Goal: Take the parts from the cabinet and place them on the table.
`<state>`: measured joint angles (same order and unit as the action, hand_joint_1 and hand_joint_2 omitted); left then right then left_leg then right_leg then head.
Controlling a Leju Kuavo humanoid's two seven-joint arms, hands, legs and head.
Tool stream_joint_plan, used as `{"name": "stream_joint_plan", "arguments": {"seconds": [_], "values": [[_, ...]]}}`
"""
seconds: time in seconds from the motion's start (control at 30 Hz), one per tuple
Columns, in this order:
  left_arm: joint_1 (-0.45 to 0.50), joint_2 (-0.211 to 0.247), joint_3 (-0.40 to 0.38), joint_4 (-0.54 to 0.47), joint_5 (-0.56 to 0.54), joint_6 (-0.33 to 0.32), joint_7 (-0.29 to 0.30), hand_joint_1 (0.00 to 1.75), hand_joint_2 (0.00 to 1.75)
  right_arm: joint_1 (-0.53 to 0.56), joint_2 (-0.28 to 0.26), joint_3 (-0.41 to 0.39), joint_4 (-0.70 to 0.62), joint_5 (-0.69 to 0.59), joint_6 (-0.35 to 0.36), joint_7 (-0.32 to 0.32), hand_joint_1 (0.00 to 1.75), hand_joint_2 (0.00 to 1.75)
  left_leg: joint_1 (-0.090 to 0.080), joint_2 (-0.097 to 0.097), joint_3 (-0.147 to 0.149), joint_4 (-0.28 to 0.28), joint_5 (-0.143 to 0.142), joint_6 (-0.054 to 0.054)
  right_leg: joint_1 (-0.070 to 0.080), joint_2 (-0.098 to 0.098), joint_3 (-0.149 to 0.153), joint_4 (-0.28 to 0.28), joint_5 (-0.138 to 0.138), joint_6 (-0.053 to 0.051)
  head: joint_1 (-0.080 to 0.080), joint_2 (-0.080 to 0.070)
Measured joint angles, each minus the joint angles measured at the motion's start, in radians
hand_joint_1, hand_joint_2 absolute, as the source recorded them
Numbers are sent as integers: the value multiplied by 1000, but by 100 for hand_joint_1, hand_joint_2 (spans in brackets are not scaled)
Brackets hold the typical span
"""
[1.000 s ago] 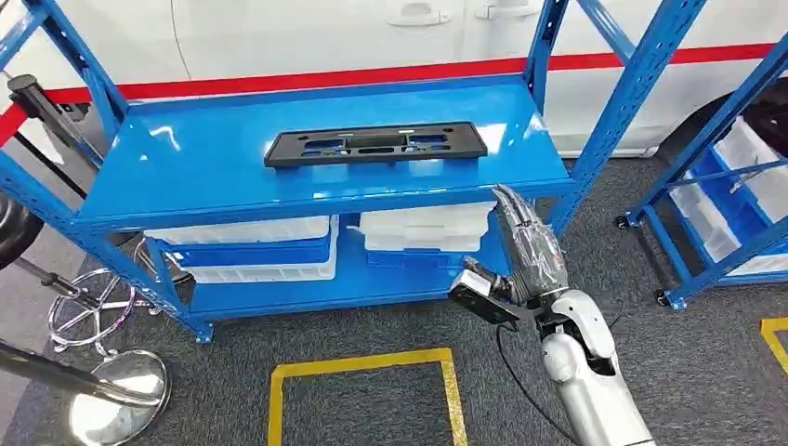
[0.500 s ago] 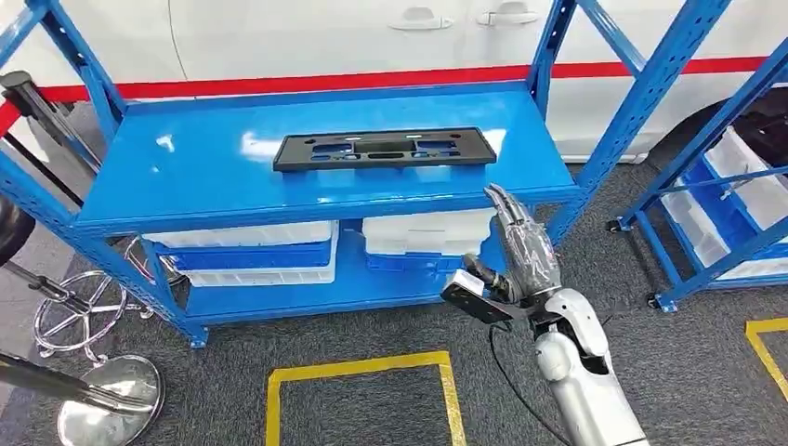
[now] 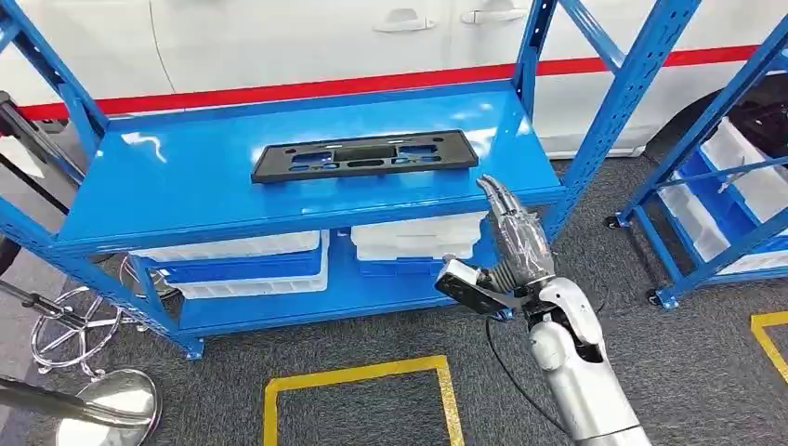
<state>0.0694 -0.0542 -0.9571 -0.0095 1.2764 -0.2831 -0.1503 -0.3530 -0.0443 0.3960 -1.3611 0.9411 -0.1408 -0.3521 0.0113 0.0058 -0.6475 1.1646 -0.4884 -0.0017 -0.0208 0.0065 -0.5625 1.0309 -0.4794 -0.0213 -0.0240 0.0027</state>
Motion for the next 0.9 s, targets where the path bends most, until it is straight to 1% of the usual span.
{"name": "stream_joint_plan", "arguments": {"seconds": [0.03,0.07,0.1,0.13,0.2,0.23,0.27,0.3,0.33,0.37,0.4,0.43,0.47,0.5,0.53,0.57,0.6,0.63,0.7,0.73,0.77,0.8,0.83,0.87,0.9], "values": [[3,0,-1,0,-2,0,0,0,0,-5,2,0,3,0,0,0,0,175,0,-1,36,-87,48,3,0,1,7,1,-6,5,0,0],[3,0,-2,0,-2,-1,0,0,0,-11,4,1,7,0,1,0,0,175,-4,-4,53,-116,33,7,6,1,7,4,-11,11,0,0],[0,1,-2,0,-3,-4,0,0,0,-18,5,2,11,0,3,0,0,175,-5,-4,57,-136,28,13,6,3,1,8,-13,16,1,0],[0,1,-3,0,-5,-5,0,0,0,-22,7,3,14,1,2,0,0,175,-6,-4,54,-133,29,15,7,3,0,5,-11,21,2,0],[1,3,-7,0,-9,-7,-2,0,0,-31,10,11,21,15,-2,2,0,175,-7,-5,56,-137,27,27,6,2,5,0,-13,33,1,0],[1,3,-9,0,-11,-8,-2,0,0,-35,12,15,23,28,-5,5,0,175,0,-4,66,-147,32,35,1,1,1,8,-23,38,1,0],[2,3,-11,0,-12,-9,-3,0,0,-41,13,18,26,40,-10,7,0,175,0,-4,72,-152,29,42,2,-2,-11,42,-42,41,2,0],[2,4,-11,0,-13,-9,-3,0,0,-48,14,23,30,52,-15,11,0,175,0,-2,75,-152,27,47,1,-2,-42,105,-71,44,2,0],[2,4,-12,0,-14,-9,-3,0,0,-51,14,28,34,60,-19,14,0,175,-2,-2,77,-151,25,51,1,-2,-85,184,-102,47,2,0],[1,5,-12,0,-16,-10,-3,0,0,-50,16,33,37,64,-20,15,0,175,-3,-2,80,-151,21,54,0,-2,-130,261,-126,49,2,0],[0,5,-12,0,-17,-10,-3,0,0,-50,16,37,43,66,-20,16,0,175,-4,-3,84,-151,18,55,0,-2,-162,308,-128,50,2,0],[0,5,-13,0,-18,-11,-3,0,0,-50,16,39,47,66,-21,16,0,175,-4,-5,90,-150,13,55,0,-2,-170,304,-104,49,2,0],[1,5,-13,0,-18,-11,-3,0,0,-50,16,40,50,67,-21,16,0,175,-5,-8,98,-149,7,54,1,-2,-155,252,-58,45,2,0],[2,5,-13,0,-19,-11,-3,0,0,-51,18,41,51,75,-25,17,0,175,-7,-9,108,-149,0,52,3,-2,-122,173,-3,38,2,0],[2,5,-14,0,-19,-12,-3,0,0,-54,18,42,53,88,-31,18,0,175,-8,-9,118,-149,-7,50,8,-2,-85,81,50,29,2,0],[4,3,-14,0,-20,-12,-4,0,0,-56,18,44,55,100,-37,19,0,175,-8,-9,118,-152,-13,47,12,-6,-63,40,46,17,1,0],[3,4,-14,0,-21,-15,-6,0,0,-61,19,50,58,115,-43,22,0,175,-13,-10,121,-148,-17,40,18,-8,-54,16,43,14,2,0],[2,5,-14,0,-22,-15,-7,0,0,-64,25,57,61,125,-47,24,0,175,-10,-8,117,-149,-16,35,19,-10,-48,13,33,12,0,0],[1,5,-15,0,-24,-17,-7,0,0,-64,28,68,67,139,-56,27,0,175,-10,-4,124,-160,-18,25,20,-5,-48,6,31,7,0,0],[0,5,-15,0,-26,-17,-7,0,0,-63,31,69,69,144,-58,28,0,175,-12,-3,125,-158,-27,18,3,-7,-33,-12,35,2,0,0],[2,7,-15,0,-27,-18,-7,0,0,-65,35,73,72,147,-59,28,0,175,-10,-4,123,-134,-39,15,5,-6,-22,-21,33,-2,0,0],[2,8,-16,0,-27,-18,-7,0,0,-67,40,78,74,148,-60,28,0,175,-8,-6,92,-74,-67,11,5,-7,-16,-24,30,-7,-2,0],[1,9,-16,0,-27,-18,-7,0,0,-66,44,85,77,150,-60,28,0,175,-6,-6,48,6,-100,7,6,-7,-12,-24,27,-10,-1,0],[2,10,-16,0,-27,-18,-7,0,0,-64,45,90,82,150,-60,28,0,175,-3,-6,1,83,-126,3,6,-8,-8,-24,21,-10,-2,0],[2,12,-16,0,-27,-19,-7,0,0,-63,48,95,88,150,-60,27,0,175,-1,-6,-38,139,-135,-1,6,-7,-3,-23,17,-10,-2,0]]}}
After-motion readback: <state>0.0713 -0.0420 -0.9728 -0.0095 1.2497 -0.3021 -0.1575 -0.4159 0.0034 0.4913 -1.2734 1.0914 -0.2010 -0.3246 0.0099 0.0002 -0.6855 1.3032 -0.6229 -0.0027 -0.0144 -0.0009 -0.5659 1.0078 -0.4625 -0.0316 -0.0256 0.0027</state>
